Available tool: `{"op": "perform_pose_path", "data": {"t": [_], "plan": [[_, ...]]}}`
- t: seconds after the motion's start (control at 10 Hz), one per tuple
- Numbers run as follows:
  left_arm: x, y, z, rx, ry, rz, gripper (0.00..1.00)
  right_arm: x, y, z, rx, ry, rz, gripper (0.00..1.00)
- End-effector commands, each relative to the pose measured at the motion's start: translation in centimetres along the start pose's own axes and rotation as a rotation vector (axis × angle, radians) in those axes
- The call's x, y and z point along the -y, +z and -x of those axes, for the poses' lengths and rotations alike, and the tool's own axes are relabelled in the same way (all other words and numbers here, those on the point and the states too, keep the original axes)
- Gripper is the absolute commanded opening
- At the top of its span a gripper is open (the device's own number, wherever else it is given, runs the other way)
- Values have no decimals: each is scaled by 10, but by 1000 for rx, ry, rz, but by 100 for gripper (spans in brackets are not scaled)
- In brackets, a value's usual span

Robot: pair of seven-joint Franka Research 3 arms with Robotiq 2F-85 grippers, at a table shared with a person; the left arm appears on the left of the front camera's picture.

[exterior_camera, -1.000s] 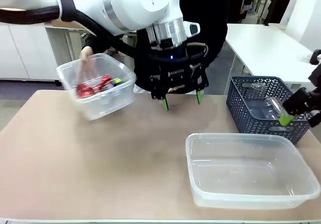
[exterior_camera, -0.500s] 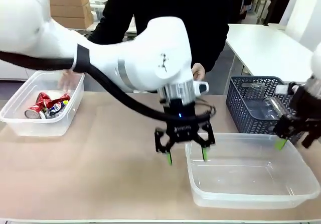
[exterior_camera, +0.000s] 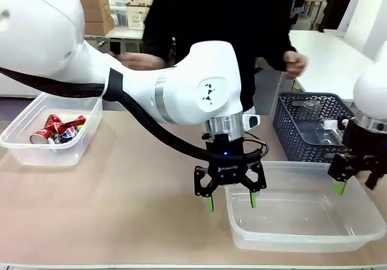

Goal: Sort the waste into each basket.
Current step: Pick up the Organizing box on the right side of the table and lift it.

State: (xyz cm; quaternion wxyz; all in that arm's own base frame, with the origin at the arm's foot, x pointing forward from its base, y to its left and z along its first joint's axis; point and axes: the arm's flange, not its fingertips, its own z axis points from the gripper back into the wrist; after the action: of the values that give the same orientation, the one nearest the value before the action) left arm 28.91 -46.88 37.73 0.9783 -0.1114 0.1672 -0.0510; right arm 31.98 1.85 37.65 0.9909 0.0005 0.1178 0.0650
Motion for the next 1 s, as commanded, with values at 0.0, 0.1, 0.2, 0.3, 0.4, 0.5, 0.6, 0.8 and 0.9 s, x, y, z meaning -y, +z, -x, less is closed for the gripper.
{"op": "perform_pose_path", "data": {"t": [0.0, 0.1, 0.2, 0.3, 0.4, 0.5, 0.6, 0.8, 0.9], "plan": [[4, -9, 2, 102, 63, -77, 100, -3, -13, -8, -64, -22, 5, 100], [3, -10, 0, 139, 88, -111, 100, -2, -22, -9, -88, -51, 17, 100], [2, -9, -1, 175, 82, -118, 100, -3, -29, -6, -103, -70, 16, 100], [3, -8, -1, 201, 79, -120, 100, -2, -32, -3, -100, -69, 0, 100], [3, -9, -1, 203, 69, -122, 100, 0, -33, 0, -93, -84, -9, 100], [4, -11, -1, 197, 63, -124, 100, 2, -31, 3, -85, -94, -8, 100], [4, -12, -2, 184, 64, -126, 100, 1, -29, 4, -80, -80, -8, 100], [4, -14, -3, 168, 67, -136, 49, 2, -26, 4, -84, -79, -20, 43], [4, -13, -3, 173, 68, -125, 44, 1, -26, 4, -89, -76, -16, 41]]}}
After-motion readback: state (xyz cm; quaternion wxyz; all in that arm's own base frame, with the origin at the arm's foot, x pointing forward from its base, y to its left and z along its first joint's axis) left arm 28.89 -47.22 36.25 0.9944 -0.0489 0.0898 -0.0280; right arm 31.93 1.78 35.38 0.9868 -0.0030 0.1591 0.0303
